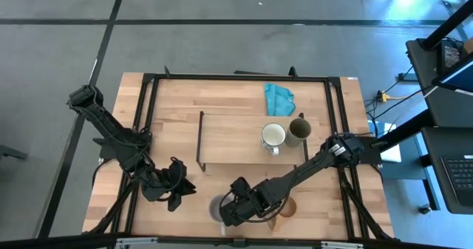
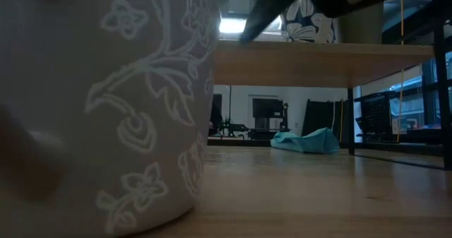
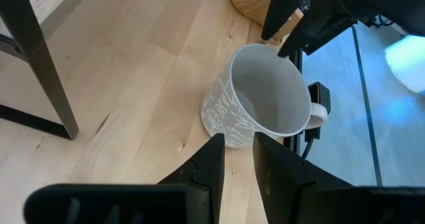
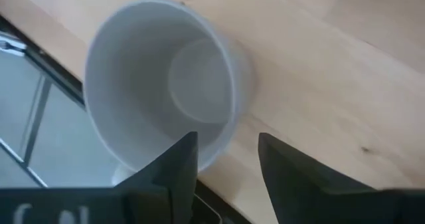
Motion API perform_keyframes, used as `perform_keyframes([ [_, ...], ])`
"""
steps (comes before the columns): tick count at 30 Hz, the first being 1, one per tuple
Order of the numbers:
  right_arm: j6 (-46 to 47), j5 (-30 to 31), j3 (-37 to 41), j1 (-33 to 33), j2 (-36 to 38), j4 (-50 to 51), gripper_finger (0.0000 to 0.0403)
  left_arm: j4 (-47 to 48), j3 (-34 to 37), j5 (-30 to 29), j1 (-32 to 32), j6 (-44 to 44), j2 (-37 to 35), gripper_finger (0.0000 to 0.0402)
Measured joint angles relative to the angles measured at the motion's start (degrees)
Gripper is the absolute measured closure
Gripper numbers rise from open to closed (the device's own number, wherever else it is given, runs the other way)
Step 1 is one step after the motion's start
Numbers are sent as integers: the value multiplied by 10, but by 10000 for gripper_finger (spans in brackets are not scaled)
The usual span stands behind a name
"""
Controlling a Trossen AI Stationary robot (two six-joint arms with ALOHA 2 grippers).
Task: Stack small to large cups/mugs on shelf
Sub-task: Put the gray mug on the shelf
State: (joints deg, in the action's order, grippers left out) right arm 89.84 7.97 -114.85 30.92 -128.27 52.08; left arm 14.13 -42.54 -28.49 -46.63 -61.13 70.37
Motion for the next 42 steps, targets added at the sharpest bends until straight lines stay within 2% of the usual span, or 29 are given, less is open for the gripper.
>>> perform_keyframes([
  [23, 0, 0, 0, -9, -34, -30, 243, 3, 0, -9, 0, -2, 0, 327],
  [27, -13, -3, 0, -14, -34, -30, 271, 3, 0, -9, 0, -2, 0, 327],
  [35, -36, -14, 1, -20, -34, -26, 364, 3, 0, -9, 0, -2, 0, 327],
  [38, -40, -14, 1, -23, -34, -28, 376, 3, 0, -9, 0, -2, 0, 327],
  [42, -50, -14, 0, -31, -34, -28, 368, 3, 0, -9, 0, -2, 0, 327],
])
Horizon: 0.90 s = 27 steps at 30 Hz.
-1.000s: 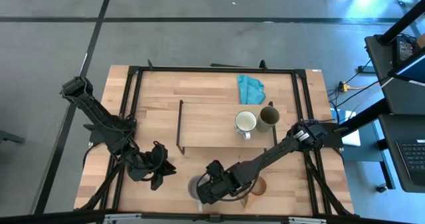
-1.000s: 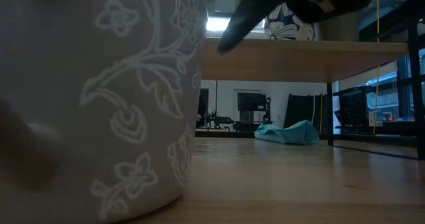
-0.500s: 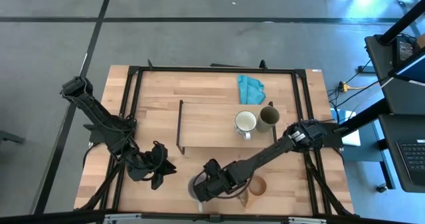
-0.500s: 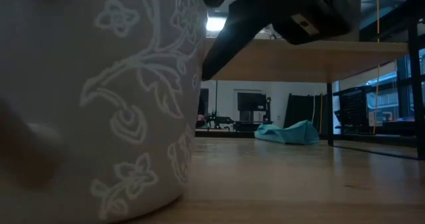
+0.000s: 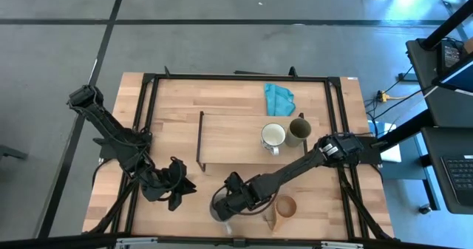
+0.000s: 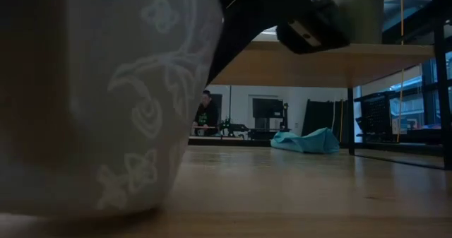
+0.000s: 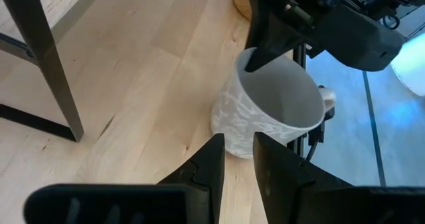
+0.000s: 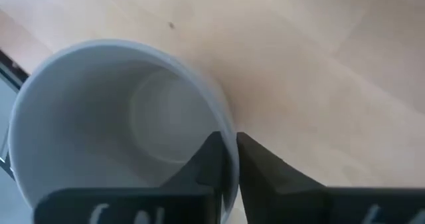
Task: Stack small to large cups/mugs on shelf
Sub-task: Put the gray mug on the shelf
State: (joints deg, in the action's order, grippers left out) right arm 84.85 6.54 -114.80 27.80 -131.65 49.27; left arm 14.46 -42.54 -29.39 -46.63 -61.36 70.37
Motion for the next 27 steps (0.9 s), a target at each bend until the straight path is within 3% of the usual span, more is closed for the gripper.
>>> perform_keyframes([
  [14, -56, -2, -47, -19, 0, 26, 380, 0, 0, 0, 0, 0, 0, 327],
  [25, -102, 24, -202, -20, 2, 213, 380, 0, 0, 0, 0, 2, 0, 327],
  [27, -104, 36, -192, -22, 21, 219, 380, 0, 0, 0, 0, 2, 0, 327],
])
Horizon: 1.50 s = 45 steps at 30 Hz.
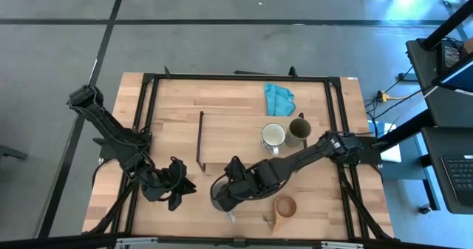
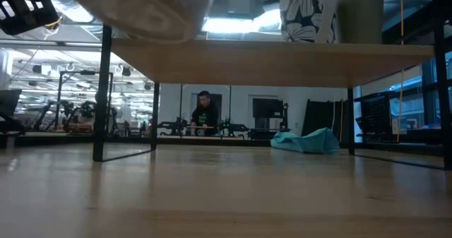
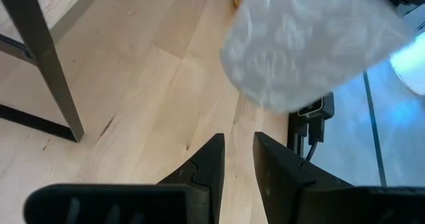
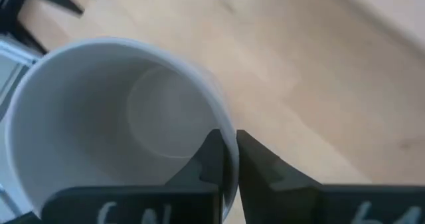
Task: Stack small to large cups/mugs on shelf
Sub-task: Put the gray mug on the shelf
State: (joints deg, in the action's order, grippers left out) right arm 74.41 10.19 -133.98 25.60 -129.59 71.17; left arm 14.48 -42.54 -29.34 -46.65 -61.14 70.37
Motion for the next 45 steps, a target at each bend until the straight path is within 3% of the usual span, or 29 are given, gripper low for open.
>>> perform_keyframes([
  [17, -12, 153, -11, -17, 49, 96, 380, -1, 0, 0, 0, -2, 0, 327],
  [33, -43, 156, -11, -74, 58, 122, 380, -17, 0, -1, -16, -3, 0, 327],
  [45, -42, 132, -10, -65, 66, 106, 380, -16, 0, -18, -25, -13, 0, 327],
])
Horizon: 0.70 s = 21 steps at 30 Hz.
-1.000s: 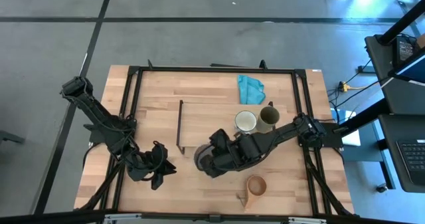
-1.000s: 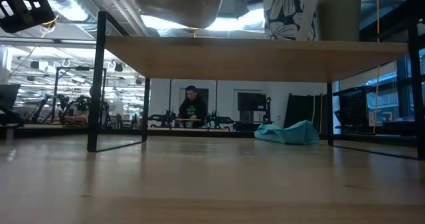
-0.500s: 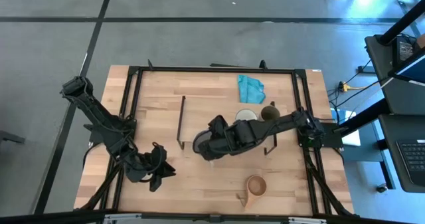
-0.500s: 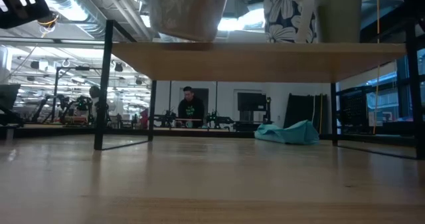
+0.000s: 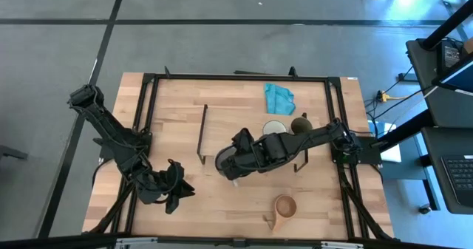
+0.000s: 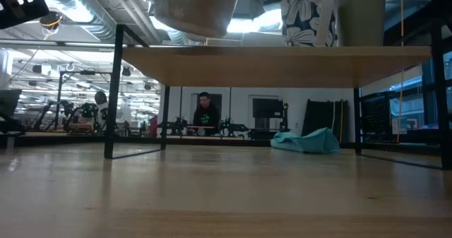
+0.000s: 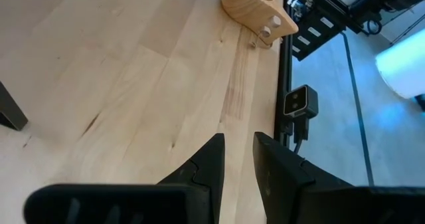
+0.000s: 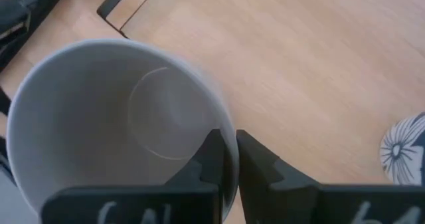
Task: Stack small to large cups/mugs on shelf
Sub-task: Put the gray mug on the shelf
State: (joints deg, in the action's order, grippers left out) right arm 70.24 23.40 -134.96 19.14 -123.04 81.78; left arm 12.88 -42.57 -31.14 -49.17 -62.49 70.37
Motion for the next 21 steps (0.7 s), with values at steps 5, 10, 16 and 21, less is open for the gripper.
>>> perform_keyframes([
  [5, 0, 7, 0, -1, 10, 8, 380, 0, 0, -11, 0, 0, 0, 327],
  [10, 2, 38, 0, -1, 23, 18, 380, 0, 0, -13, 0, -3, 0, 327],
  [16, 18, 40, 0, -1, 33, 82, 380, -17, 0, -15, 0, -1, 0, 327],
  [21, 11, 39, 0, -11, 40, 78, 380, -53, 0, -28, 4, 3, 0, 327],
])
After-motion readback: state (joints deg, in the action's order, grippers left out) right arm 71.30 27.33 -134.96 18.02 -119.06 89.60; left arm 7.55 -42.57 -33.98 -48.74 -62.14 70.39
